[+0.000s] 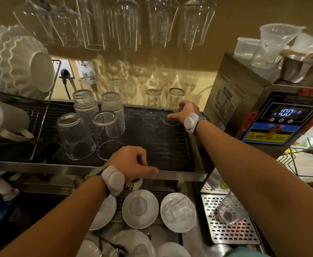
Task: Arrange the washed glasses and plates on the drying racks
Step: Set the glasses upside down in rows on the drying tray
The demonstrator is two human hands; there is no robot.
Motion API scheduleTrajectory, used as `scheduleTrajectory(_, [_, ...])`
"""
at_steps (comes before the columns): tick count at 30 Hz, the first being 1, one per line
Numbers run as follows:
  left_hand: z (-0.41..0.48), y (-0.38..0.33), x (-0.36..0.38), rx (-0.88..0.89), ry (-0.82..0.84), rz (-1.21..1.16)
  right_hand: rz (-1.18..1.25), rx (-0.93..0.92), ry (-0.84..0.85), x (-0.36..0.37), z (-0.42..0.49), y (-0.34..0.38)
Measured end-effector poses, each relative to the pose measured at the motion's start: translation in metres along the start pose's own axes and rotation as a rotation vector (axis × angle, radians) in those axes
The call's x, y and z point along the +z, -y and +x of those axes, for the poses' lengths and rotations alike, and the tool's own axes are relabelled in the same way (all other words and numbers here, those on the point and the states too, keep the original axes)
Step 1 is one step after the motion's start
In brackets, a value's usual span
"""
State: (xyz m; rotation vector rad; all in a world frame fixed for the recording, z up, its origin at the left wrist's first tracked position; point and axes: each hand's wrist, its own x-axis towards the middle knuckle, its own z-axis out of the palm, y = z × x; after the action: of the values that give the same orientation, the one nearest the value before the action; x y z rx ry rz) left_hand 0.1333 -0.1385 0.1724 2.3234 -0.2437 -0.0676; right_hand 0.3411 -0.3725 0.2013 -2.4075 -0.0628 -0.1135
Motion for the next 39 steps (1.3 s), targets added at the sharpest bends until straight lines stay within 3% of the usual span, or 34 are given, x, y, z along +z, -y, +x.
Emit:
scheduleTrajectory(7, [-0.002, -0.002, -0.002, -0.001, -0.006, 0.008, -0.056, 0.037, 0.036, -0.009, -0.017, 0.014])
scheduleTrajectory(9, [0.001, -0.003, -0.004, -0.001, -0.008, 0.021, -0.072, 0.05, -0.023, -0.01, -0.022, 0.018])
scheduleTrajectory(15, [0.0, -0.005, -0.005, 0.012, 0.005, 0.024, 0.362, 0.111, -0.229, -0.022, -0.075, 0.042])
scheduleTrajectory(17, [0.001, -0.007, -0.007, 0.01, 0.013, 0.023, 0.552, 0.014, -0.065, -0.033, -0.112, 0.054])
scheduleTrajectory(20, [-0.002, -0.005, -0.004, 0.012, 0.011, 0.011, 0.683, -0.186, 0.546, -0.035, -0.186, 0.053])
scheduleTrajectory(23, [-0.004, -0.003, -0.001, 0.037, -0.011, 0.022, 0.487, -0.173, 1.078, -0.008, -0.238, 0.026])
scheduleTrajectory(25, [-0.003, -0.004, -0.002, 0.039, -0.008, 0.025, 0.146, -0.106, 1.174, 0.025, -0.257, 0.0])
scheduleTrajectory(28, [-0.005, -0.006, 0.0, 0.049, -0.008, 0.043, -0.353, -0.168, 0.913, 0.075, -0.265, -0.055])
scheduleTrajectory(31, [-0.007, -0.01, 0.0, 0.05, -0.012, 0.037, -0.617, -0.191, 0.662, 0.099, -0.254, -0.103])
scheduleTrajectory(34, [-0.008, -0.012, 0.0, 0.036, -0.011, 0.047, -0.804, -0.161, 0.722, 0.115, -0.237, -0.13])
scheduleTrajectory(39, [-0.009, -0.013, 0.0, 0.027, -0.019, 0.047, -0.889, -0.108, 0.814, 0.127, -0.23, -0.145])
